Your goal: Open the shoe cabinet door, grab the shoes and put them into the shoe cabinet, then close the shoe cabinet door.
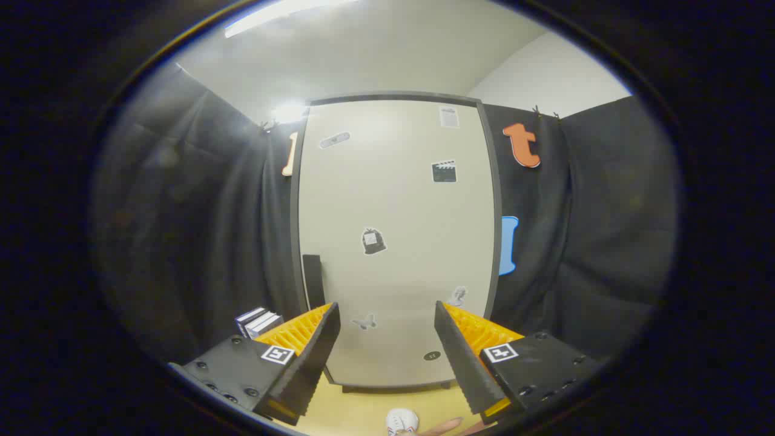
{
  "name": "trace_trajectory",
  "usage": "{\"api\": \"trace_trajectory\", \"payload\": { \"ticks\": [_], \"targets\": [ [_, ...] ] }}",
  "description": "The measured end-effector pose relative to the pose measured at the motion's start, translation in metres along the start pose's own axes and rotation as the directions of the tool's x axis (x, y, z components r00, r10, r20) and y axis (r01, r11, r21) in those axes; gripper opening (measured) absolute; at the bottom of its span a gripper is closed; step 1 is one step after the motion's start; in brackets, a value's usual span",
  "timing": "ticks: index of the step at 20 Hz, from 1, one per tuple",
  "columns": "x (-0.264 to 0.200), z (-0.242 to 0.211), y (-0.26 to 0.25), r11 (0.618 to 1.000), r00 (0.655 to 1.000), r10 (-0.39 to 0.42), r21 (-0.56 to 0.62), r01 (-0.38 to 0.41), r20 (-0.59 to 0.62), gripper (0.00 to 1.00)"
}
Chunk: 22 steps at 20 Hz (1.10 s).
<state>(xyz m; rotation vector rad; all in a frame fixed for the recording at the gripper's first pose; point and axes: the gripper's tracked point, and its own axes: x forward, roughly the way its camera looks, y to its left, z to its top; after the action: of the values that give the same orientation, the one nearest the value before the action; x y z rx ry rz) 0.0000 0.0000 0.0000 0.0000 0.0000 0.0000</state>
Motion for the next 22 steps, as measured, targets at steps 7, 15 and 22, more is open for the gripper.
{"api": "trace_trajectory", "payload": {
  "ticks": [7, 15, 22],
  "targets": [
    [0.008, -0.004, 0.002, 1.000, 1.000, -0.001, -0.008, 0.001, -0.002, 0.97],
    [0.014, 0.002, 0.007, 1.000, 1.000, -0.003, 0.001, 0.003, 0.023, 0.97],
    [0.025, -0.003, 0.017, 1.000, 1.000, 0.002, 0.002, -0.002, 0.014, 0.97]
  ]
}}
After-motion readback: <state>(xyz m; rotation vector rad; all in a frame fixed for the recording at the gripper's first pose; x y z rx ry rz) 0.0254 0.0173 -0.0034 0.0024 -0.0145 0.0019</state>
